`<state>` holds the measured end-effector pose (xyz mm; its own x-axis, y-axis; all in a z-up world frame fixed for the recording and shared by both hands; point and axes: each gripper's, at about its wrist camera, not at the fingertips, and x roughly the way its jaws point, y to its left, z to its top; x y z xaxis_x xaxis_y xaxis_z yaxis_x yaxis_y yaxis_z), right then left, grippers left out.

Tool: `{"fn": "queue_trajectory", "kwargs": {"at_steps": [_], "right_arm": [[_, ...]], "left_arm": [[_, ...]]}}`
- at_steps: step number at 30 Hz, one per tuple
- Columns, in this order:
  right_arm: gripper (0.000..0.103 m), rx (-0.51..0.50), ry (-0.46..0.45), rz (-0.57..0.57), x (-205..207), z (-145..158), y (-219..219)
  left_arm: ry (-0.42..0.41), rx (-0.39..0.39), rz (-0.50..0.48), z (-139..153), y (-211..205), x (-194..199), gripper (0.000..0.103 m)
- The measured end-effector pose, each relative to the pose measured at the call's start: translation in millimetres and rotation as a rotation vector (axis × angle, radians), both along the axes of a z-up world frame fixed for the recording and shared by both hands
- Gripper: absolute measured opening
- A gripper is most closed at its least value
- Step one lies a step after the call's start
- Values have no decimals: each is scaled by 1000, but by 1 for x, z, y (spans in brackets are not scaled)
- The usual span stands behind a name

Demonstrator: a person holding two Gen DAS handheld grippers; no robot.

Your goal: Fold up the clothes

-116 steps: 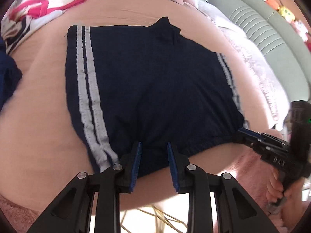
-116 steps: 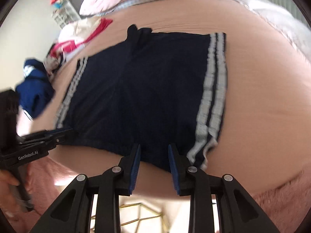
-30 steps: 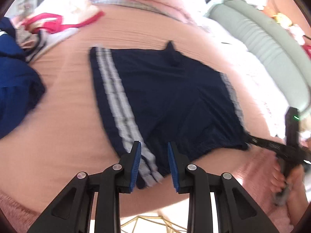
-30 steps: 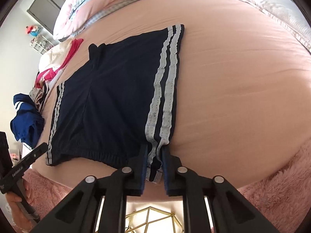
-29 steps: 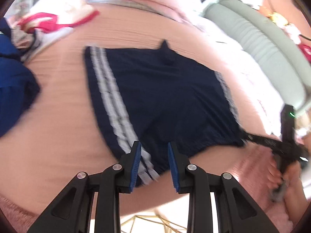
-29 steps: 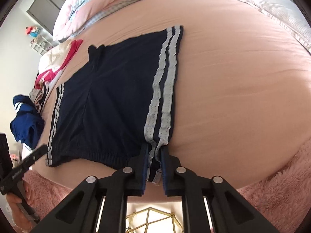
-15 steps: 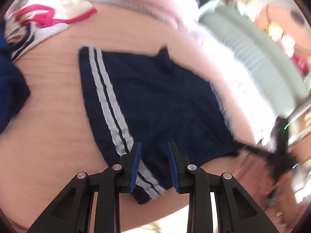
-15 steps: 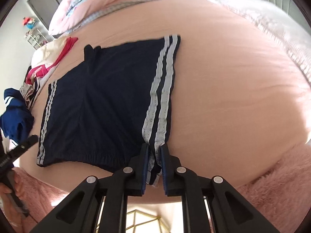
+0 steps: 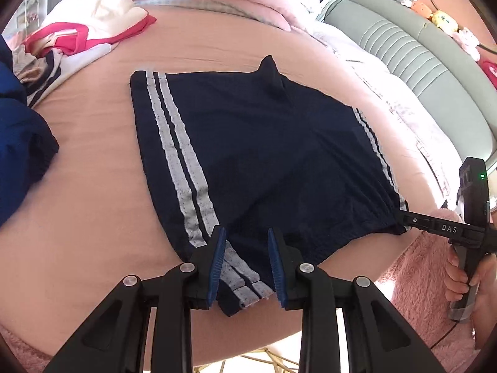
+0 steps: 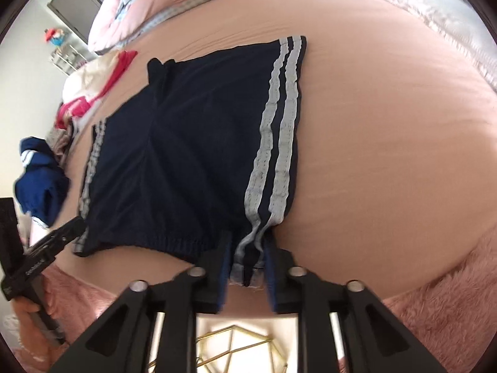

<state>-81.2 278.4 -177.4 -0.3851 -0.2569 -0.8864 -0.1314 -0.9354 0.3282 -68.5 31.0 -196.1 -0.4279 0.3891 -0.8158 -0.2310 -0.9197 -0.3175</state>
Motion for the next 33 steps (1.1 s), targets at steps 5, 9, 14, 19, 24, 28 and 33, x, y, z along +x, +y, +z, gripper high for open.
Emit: {"fn": "queue_trajectory", "kwargs": {"at_steps": [5,9,14,19,24,28,33], "right_arm": [[11,-46,28,-43,-5,12,7],[17,-88,-51,-102,5,6,21],[29,-171,-68,-148,25,-5,30],[10,-121,-34,-120,15,-4,20],[9,-90,93,5,-9,44,-6],[9,-66,132,167,-50,58,-65],[9,-60,3,238,-78,20,-109]], "left_arm": [[15,23,11,-2,-1,1,30],[5,30,24,-4,-4,1,31],[6,60,21,-3,-4,0,31],[0,85,15,-3,-1,0,31],[-7,129,21,0,-8,5,31],[-16,146,35,-1,-12,4,31],[-20,170,34,-1,-14,3,31]]}}
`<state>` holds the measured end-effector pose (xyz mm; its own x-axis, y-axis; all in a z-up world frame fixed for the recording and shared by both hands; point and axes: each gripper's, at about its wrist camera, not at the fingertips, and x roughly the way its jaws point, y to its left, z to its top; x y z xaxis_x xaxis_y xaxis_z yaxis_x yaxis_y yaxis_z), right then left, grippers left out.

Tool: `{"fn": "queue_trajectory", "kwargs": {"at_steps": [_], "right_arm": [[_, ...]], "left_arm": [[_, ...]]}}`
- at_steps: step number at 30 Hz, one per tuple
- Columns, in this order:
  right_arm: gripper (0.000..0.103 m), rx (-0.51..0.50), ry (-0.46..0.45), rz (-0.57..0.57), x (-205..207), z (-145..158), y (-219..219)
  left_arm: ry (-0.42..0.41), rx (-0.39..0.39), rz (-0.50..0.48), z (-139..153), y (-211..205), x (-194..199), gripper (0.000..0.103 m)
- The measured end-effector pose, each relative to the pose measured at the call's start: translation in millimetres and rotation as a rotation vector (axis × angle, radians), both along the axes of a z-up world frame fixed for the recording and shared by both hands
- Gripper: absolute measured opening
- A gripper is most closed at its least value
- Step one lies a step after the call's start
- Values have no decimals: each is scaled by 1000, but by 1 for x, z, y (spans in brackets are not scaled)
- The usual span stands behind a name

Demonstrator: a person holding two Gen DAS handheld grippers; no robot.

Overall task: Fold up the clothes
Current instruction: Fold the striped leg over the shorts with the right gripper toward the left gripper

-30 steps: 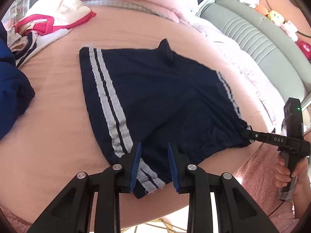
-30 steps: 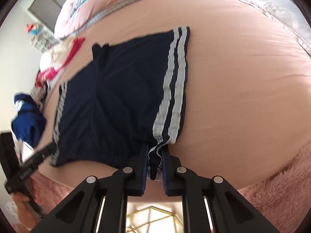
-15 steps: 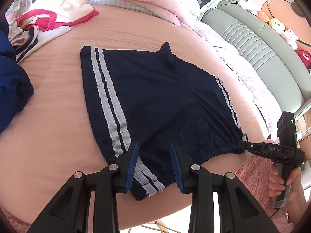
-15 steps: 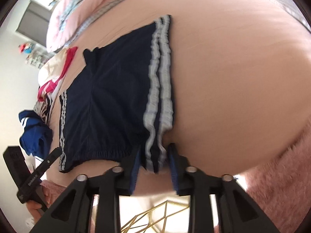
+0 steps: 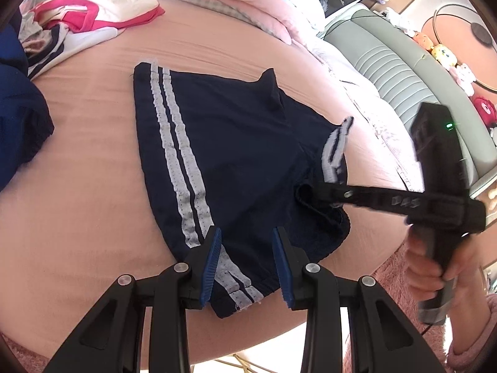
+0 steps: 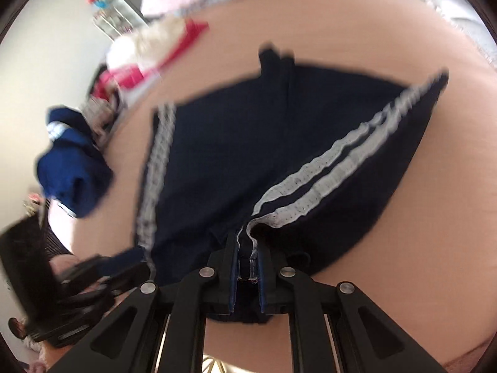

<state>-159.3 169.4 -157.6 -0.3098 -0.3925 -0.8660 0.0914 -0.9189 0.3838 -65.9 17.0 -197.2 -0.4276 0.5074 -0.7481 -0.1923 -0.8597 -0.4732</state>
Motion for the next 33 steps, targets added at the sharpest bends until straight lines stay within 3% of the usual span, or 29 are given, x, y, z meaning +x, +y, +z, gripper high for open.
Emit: {"fn": "queue_trajectory", "kwargs": {"at_steps": [3,8,16,19,22,27,30,33], "right_arm": [[9,-58,34,-45,7,7,13],[9,-166,122,-181,31,44,68],[9,-211,19,-322,64,21,135],[9,-272,-17,-370,71,5,150],[9,-347,-31,-386,73,0,159],[9,-401,23,-249,35,24,123],[11,-348,40,-79,2,33,65],[12,-311,-26,60,-13,15,6]], "left_arm": [[14,24,-4,4,2,-3,31],[37,-16,-44,7,38,-27,31],[72,-70,-275,-10,137,-21,31],[105,-150,-315,-22,151,-7,31],[118,-162,-319,-23,151,-3,31],[127,-198,-297,-16,145,4,31],[46,-163,-186,-3,107,9,31],[-34,-167,-83,3,55,18,31]]}}
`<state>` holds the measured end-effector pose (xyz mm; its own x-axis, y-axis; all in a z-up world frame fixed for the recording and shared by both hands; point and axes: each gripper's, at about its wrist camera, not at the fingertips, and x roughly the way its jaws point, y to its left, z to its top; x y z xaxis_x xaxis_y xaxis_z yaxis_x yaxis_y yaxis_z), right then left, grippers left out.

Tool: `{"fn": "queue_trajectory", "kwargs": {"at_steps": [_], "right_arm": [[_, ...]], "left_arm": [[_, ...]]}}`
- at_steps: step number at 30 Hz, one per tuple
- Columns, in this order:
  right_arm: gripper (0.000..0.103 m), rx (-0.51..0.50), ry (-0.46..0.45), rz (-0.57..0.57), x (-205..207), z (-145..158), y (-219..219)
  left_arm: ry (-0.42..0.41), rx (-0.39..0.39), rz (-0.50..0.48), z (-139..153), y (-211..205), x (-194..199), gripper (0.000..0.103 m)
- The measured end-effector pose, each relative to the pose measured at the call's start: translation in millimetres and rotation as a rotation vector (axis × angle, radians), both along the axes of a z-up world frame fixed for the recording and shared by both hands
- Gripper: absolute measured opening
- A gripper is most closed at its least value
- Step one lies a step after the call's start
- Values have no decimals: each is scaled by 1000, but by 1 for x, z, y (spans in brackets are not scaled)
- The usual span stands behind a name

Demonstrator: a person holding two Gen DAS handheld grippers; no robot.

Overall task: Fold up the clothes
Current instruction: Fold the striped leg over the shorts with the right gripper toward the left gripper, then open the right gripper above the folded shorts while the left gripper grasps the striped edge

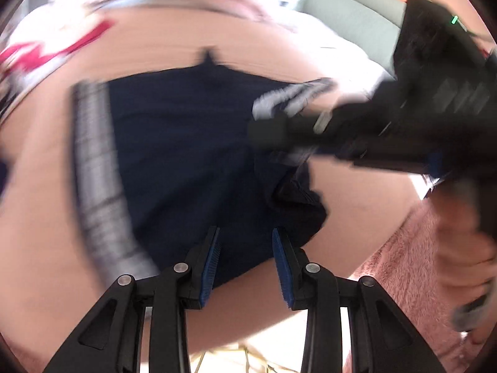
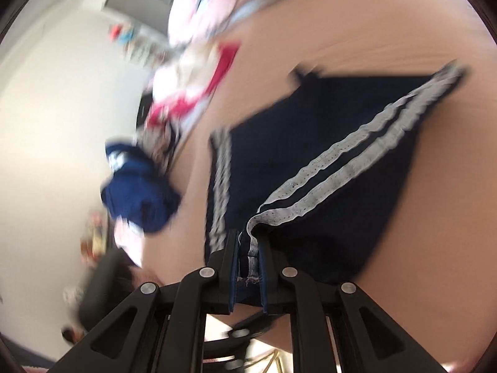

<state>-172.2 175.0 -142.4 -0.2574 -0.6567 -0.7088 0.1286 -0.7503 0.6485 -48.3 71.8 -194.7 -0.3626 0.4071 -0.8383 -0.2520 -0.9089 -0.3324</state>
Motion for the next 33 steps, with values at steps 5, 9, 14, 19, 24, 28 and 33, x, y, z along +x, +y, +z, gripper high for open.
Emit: {"fn": "queue_trajectory", "kwargs": {"at_steps": [5,9,14,19,24,28,33], "right_arm": [[15,74,-143,100,-8,-57,-45],[36,-62,-46,-14,11,-14,-8],[39,71,97,-138,43,19,29],[39,312,82,-101,46,-11,26],[39,342,89,-27,51,-24,8],[38,433,91,42,54,-38,-4],[38,421,98,28,58,-34,5]], "left_arm": [[-50,96,109,1,-60,4,31],[-32,177,81,4,-65,-7,31],[-44,197,55,1,-36,-26,31],[-97,191,120,-14,-37,-34,31],[-85,169,121,-18,-35,-49,31],[-136,160,58,-27,-26,-56,31],[-129,158,10,-28,-13,-64,26]]}}
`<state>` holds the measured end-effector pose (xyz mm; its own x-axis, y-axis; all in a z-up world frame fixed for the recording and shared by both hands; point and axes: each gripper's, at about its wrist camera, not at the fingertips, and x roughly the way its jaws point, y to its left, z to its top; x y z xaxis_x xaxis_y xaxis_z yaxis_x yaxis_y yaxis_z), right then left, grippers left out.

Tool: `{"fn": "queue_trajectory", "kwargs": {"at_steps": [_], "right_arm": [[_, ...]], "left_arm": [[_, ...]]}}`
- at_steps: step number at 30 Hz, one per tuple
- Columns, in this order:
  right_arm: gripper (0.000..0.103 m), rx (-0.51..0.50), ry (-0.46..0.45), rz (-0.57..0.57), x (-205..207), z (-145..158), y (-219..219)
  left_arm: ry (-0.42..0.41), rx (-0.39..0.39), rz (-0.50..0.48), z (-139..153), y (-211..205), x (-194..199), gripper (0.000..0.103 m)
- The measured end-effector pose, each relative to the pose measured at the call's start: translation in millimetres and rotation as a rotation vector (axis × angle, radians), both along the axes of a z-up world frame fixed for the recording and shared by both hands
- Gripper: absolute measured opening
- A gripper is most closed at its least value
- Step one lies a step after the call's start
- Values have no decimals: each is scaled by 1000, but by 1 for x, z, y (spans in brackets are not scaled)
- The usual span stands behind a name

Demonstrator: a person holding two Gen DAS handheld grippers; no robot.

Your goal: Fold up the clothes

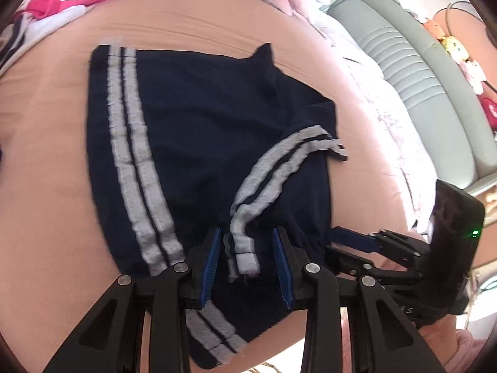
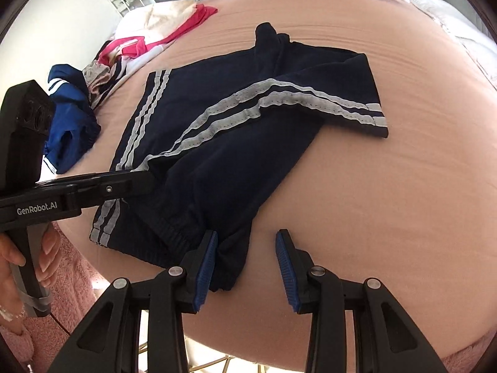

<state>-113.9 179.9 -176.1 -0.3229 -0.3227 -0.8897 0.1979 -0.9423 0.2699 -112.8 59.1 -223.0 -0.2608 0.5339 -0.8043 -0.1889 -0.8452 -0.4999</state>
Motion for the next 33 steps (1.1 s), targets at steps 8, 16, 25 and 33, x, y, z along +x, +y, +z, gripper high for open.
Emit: {"fn": "queue_trajectory", "kwargs": {"at_steps": [8,16,25,33], "right_arm": [[38,-127,36,-78,-2,12,10],[38,-80,13,58,-18,7,-41],[39,8,3,64,-5,-2,-28],[41,-33,84,15,-1,17,-23]], "left_arm": [[86,-1,60,24,-18,16,8],[55,42,218,18,-54,62,8],[-24,38,237,-9,-65,75,11],[188,-59,221,27,-50,81,11]]}}
